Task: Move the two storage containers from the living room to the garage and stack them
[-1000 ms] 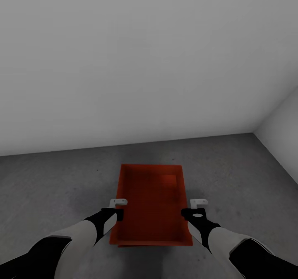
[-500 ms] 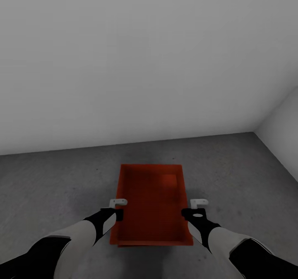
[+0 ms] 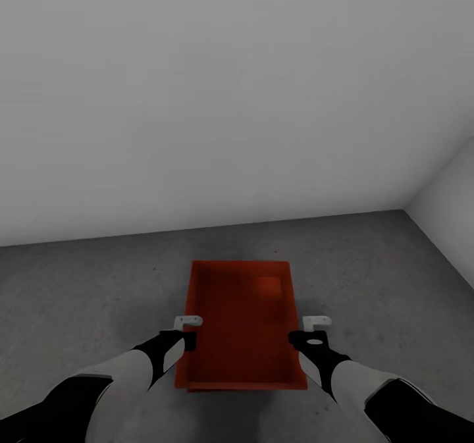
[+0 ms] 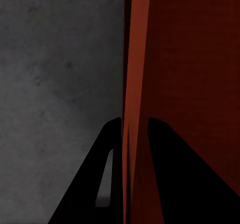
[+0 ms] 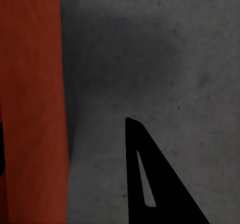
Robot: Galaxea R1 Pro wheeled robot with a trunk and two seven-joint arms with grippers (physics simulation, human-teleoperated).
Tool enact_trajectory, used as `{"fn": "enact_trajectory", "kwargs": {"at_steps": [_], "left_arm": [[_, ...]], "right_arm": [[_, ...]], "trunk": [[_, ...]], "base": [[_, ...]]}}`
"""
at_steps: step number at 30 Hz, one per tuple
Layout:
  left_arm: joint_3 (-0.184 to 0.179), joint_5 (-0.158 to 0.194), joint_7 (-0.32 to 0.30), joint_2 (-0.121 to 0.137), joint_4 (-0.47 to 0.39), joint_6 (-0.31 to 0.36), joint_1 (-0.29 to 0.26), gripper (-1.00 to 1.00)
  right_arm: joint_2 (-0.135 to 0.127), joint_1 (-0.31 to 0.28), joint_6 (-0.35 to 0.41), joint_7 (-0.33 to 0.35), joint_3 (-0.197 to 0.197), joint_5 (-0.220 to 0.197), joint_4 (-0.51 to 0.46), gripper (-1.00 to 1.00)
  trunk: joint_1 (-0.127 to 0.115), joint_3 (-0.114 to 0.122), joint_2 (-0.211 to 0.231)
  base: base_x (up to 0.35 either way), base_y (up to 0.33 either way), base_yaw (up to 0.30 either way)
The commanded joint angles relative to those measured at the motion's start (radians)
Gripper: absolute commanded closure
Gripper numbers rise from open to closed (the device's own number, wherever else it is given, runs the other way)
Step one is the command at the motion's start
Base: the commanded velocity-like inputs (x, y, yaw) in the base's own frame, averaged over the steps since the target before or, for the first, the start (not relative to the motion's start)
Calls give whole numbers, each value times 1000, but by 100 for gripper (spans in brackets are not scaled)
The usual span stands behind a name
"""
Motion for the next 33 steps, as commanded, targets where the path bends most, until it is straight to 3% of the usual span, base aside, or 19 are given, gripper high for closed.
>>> {"fn": "enact_trajectory", "kwargs": {"at_steps": [1,12,13,14,33], "left_arm": [[-3,-7,37,0,-4,6,0,100],[-3,-10,26,-1,-4,6,0,100],[-3,-10,25,-1,-4,6,0,-100],[-3,-10,26,-1,-4,6,0,-100],[-3,-8,28,1,-4,7,0,-100]], "right_arm": [[0,0,-6,-5,4,-16,2,100],[-1,0,-6,-6,4,-16,1,100],[-1,0,-6,-7,4,-16,1,100],[-1,0,-6,-8,4,-16,1,-100],[-2,0,-2,-7,4,-16,1,-100]], "trunk": [[0,-1,0],[0,-1,0],[0,-1,0],[0,-1,0],[0,-1,0]], "base": [[0,0,0],[0,0,0],[0,0,0],[0,0,0],[0,0,0]]}}
